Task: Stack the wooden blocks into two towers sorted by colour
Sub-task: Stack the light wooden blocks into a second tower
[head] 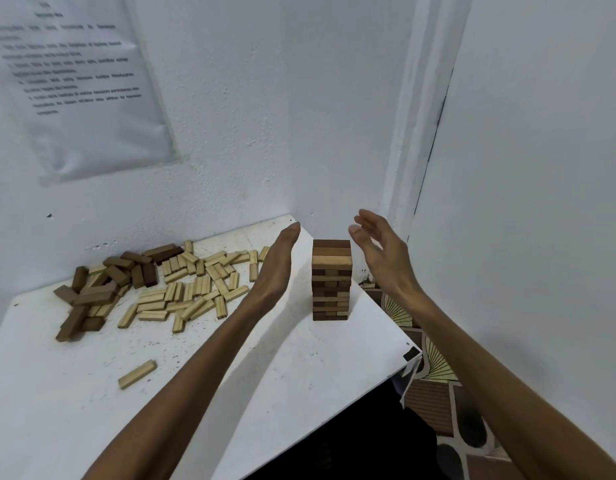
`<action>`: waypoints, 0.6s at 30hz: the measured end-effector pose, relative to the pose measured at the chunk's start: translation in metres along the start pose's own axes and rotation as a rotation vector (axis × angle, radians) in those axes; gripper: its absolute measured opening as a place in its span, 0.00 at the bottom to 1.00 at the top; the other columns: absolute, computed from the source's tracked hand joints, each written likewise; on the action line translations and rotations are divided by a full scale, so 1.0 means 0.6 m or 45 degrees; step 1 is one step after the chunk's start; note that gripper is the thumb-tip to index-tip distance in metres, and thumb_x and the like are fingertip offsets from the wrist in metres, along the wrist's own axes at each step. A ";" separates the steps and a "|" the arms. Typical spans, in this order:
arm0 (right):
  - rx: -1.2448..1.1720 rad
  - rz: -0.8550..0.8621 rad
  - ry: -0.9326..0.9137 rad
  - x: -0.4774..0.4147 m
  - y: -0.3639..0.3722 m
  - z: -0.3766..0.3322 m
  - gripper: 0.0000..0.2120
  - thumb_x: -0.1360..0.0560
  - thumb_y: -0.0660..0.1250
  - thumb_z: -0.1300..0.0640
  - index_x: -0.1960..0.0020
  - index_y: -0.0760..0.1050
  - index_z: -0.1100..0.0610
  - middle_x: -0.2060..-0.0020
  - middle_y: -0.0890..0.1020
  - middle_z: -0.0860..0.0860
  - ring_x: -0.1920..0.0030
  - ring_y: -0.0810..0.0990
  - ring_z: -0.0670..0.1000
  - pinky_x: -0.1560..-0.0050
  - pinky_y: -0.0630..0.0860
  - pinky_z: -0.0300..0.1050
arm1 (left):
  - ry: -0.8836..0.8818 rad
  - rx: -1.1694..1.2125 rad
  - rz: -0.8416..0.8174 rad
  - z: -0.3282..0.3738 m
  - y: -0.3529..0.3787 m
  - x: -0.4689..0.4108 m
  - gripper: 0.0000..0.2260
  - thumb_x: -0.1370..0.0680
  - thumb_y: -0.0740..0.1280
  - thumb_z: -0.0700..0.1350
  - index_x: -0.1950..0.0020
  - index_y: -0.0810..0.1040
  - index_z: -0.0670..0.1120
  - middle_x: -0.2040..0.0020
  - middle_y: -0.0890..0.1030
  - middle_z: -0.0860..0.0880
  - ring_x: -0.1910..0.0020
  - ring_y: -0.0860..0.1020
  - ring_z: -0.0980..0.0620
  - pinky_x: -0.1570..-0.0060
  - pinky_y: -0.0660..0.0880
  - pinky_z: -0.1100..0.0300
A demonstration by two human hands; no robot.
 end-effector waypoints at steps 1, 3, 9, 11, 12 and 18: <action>0.069 -0.006 -0.058 -0.004 -0.004 -0.009 0.26 0.19 0.67 0.43 0.23 0.70 0.50 0.28 0.77 0.45 0.27 0.73 0.45 0.27 0.69 0.48 | 0.017 -0.041 -0.006 0.006 -0.008 -0.004 0.37 0.22 0.51 0.70 0.19 0.66 0.52 0.19 0.67 0.54 0.22 0.66 0.55 0.20 0.59 0.45; 0.146 -0.017 -0.129 -0.010 -0.008 -0.022 0.26 0.19 0.66 0.41 0.24 0.70 0.49 0.28 0.76 0.45 0.27 0.72 0.45 0.28 0.68 0.46 | 0.036 -0.060 -0.007 0.019 -0.021 -0.008 0.35 0.20 0.51 0.70 0.19 0.66 0.52 0.20 0.68 0.53 0.23 0.67 0.55 0.21 0.60 0.48; -0.174 0.063 0.168 0.012 0.015 -0.020 0.38 0.22 0.49 0.25 0.21 0.67 0.47 0.24 0.72 0.44 0.23 0.67 0.44 0.22 0.59 0.47 | -0.118 0.249 0.018 0.017 0.000 0.006 0.36 0.17 0.42 0.68 0.15 0.57 0.48 0.17 0.62 0.49 0.19 0.60 0.53 0.18 0.52 0.49; -0.250 0.062 0.273 0.028 0.031 0.005 0.49 0.31 0.47 0.17 0.20 0.65 0.45 0.23 0.70 0.43 0.22 0.65 0.45 0.19 0.56 0.55 | -0.171 0.287 0.026 -0.002 0.017 0.015 0.37 0.17 0.41 0.69 0.15 0.56 0.47 0.17 0.61 0.49 0.18 0.59 0.53 0.17 0.51 0.50; -0.268 0.049 0.296 0.035 0.038 0.018 0.53 0.34 0.46 0.14 0.19 0.63 0.45 0.22 0.69 0.43 0.21 0.64 0.45 0.19 0.56 0.57 | -0.182 0.306 0.029 -0.010 0.025 0.019 0.36 0.17 0.41 0.69 0.15 0.55 0.48 0.17 0.61 0.49 0.18 0.59 0.53 0.17 0.51 0.50; -0.304 0.032 0.354 0.067 0.071 0.049 0.50 0.32 0.47 0.14 0.20 0.66 0.43 0.22 0.69 0.42 0.21 0.64 0.45 0.20 0.58 0.51 | -0.190 0.295 -0.019 -0.036 0.052 0.031 0.47 0.26 0.45 0.78 0.15 0.55 0.50 0.16 0.60 0.52 0.18 0.58 0.54 0.17 0.50 0.48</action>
Point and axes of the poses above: each hand's wrist, its own x-axis away from the middle knuckle, its own y-axis out of the palm, z = x × y, the point moved 2 cm from there along -x, towards the middle knuckle
